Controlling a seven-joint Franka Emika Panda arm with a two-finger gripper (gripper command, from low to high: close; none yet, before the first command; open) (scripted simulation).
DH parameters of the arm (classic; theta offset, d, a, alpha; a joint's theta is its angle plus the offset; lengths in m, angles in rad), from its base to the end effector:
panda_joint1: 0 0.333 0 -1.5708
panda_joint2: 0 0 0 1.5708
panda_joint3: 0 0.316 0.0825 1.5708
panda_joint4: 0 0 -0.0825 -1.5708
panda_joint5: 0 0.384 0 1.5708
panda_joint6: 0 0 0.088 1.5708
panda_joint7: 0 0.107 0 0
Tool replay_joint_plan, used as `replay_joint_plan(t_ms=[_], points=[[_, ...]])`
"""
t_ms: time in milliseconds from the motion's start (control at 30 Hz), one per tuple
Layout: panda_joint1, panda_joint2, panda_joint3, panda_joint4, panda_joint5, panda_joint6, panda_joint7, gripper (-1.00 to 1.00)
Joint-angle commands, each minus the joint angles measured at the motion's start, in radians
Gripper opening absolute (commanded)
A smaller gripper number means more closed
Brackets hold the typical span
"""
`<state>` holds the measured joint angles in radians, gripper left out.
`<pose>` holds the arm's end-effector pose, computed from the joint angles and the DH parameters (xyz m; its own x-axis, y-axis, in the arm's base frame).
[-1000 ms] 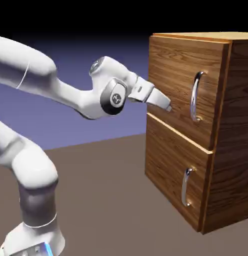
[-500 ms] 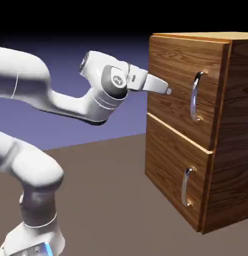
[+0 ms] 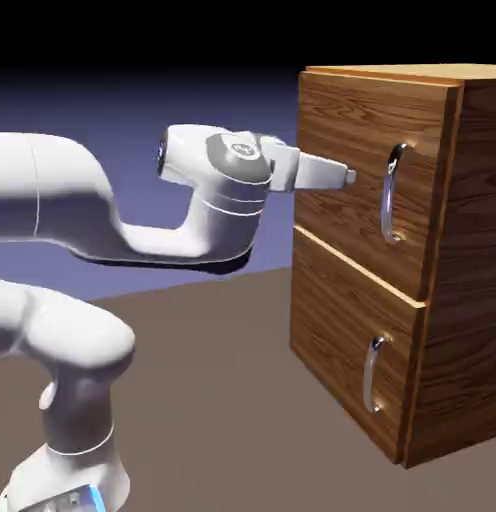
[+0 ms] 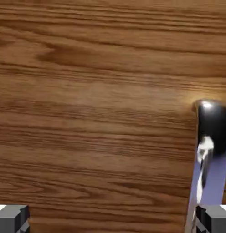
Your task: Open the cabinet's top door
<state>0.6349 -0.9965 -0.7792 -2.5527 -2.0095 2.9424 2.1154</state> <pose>0.3416 -0.0535 0.5718 0.1396 -0.6513 0.7459 -0.0773 -0.7582 -0.6475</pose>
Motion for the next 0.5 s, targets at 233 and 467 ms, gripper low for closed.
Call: replay_joint_plan(t_ms=[233, 467], points=[[0.108, -0.074, -0.135, 0.045, -0.348, -0.016, 0.238, 0.0], [0.195, -0.133, -0.243, 0.08, -0.628, -0.03, 0.429, 0.0]])
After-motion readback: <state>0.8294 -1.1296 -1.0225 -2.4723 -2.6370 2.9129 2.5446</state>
